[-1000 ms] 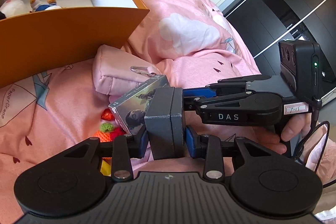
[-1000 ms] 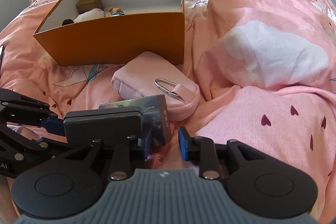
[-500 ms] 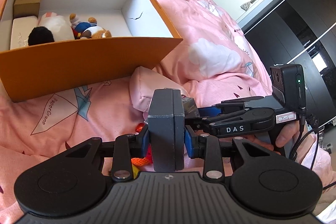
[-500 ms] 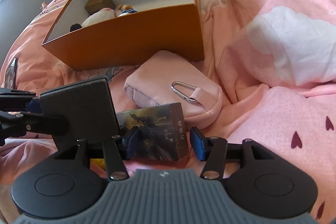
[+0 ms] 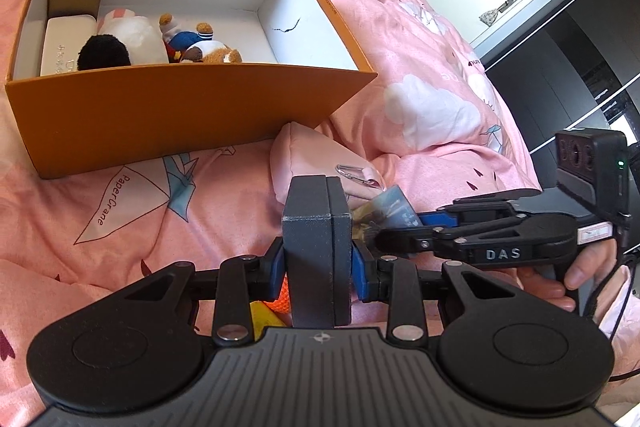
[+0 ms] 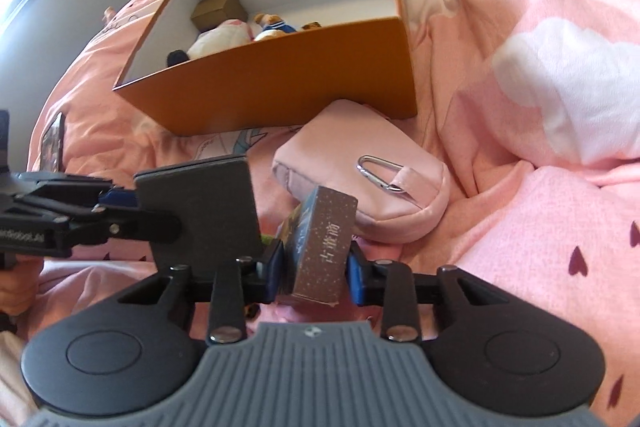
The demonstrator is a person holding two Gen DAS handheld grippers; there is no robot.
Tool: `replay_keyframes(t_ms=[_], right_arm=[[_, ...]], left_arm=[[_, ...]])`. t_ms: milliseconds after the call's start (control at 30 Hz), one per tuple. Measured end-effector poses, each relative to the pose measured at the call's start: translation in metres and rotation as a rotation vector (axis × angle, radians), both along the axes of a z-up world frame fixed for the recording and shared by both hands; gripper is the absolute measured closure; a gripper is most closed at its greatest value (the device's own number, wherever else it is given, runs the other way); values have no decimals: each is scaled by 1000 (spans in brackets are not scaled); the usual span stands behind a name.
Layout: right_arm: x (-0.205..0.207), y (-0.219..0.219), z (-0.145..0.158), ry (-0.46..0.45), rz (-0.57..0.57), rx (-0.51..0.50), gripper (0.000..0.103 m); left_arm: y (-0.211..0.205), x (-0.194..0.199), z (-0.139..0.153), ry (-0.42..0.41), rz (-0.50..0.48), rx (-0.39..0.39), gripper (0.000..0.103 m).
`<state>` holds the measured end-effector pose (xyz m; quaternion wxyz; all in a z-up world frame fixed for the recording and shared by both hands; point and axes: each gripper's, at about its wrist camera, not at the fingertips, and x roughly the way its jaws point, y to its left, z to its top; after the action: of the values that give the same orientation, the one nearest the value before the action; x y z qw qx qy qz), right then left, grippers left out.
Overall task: Organize objects
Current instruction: 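Carry the grey box over the orange box with the left gripper while the right grasps a brown stick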
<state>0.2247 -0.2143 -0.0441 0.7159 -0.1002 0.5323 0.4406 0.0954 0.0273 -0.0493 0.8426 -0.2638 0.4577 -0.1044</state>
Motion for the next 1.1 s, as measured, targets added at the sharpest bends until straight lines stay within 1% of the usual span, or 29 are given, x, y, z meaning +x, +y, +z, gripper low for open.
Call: replay_keyframes(t_ms=[167, 233, 300, 367, 467, 567, 800, 867, 933, 1000, 1100], right_arm=[[-12, 9, 22, -92, 85, -39, 75], [-16, 12, 32, -138, 111, -50, 78], [-19, 14, 43, -183, 134, -59, 79], [-18, 16, 54, -209, 148, -47, 79], [-12, 18, 69, -219, 133, -24, 79], [-2, 21, 87, -227, 102, 21, 79], [27, 39, 128, -284, 10, 147, 79], [38, 47, 134, -293, -21, 172, 79], [50, 57, 133, -289, -47, 183, 79], [63, 68, 126, -267, -79, 186, 79], [83, 89, 104, -218, -124, 157, 79]], left_arm=[[2, -2, 4, -12, 7, -16, 66], [3, -3, 9, -27, 9, -17, 66], [5, -4, 16, -46, 9, -18, 66], [7, -4, 24, -66, 15, -24, 66], [12, -3, 36, -96, 28, -28, 66], [18, 0, 50, -132, 37, -19, 66], [49, 19, 89, -216, 94, 37, 66], [61, 29, 95, -226, 129, 59, 66], [71, 41, 97, -222, 160, 63, 66], [78, 53, 93, -211, 180, 59, 66], [87, 71, 81, -177, 199, 35, 66]])
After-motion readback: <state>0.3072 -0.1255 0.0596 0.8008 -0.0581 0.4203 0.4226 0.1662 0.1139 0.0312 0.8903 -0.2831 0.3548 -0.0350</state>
